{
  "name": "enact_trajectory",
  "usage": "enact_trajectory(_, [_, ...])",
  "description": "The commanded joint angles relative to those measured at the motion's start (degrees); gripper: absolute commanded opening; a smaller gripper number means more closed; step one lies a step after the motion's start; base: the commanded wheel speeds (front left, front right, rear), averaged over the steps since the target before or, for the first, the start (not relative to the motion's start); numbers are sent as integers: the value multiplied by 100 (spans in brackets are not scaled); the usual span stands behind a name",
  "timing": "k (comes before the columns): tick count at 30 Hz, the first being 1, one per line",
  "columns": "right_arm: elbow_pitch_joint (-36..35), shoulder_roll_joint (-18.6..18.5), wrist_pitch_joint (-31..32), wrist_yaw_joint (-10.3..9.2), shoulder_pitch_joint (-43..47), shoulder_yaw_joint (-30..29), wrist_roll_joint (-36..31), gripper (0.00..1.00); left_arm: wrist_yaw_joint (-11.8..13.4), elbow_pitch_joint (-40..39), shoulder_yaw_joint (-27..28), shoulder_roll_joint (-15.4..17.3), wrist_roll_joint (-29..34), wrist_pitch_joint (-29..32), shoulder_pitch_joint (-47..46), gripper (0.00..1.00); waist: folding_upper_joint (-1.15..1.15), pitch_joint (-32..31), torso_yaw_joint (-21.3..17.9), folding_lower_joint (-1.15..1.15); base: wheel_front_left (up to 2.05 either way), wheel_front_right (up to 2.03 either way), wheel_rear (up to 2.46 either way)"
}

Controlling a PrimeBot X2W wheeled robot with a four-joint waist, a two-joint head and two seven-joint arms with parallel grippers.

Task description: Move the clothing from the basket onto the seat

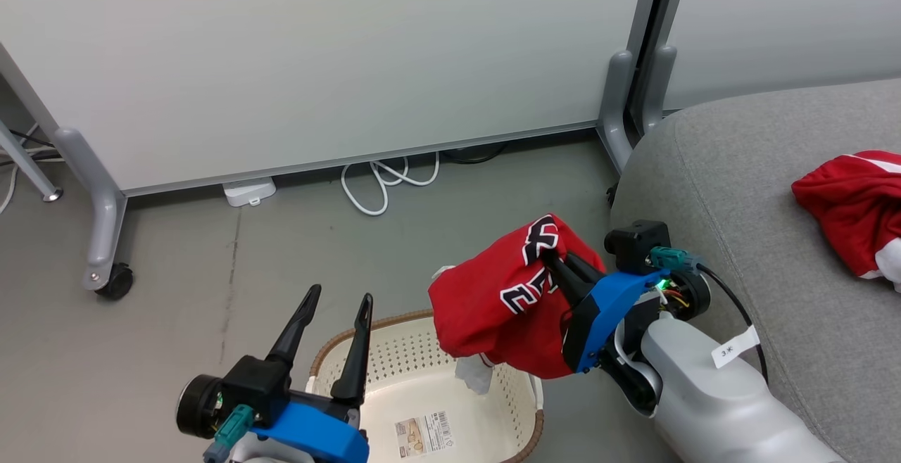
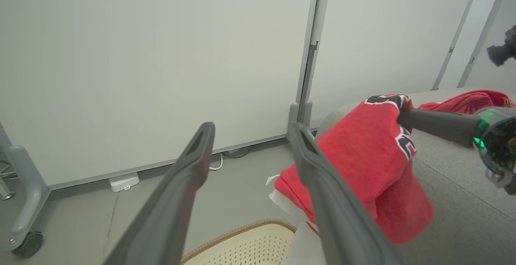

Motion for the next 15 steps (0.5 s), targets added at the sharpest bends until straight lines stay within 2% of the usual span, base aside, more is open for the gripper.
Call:
enact_trajectory(1, [-34,-30,-36,1,50,-39,-40,0,-51,-13,96,-32,74,-27,69,100,0,8,9,0,0,0,0])
enact_trajectory(15, [-303,-33,-36,1,204,-301,-197,0,-363,50,653,-361,511,-27,153,100,0,22,-115,0,0,0,0])
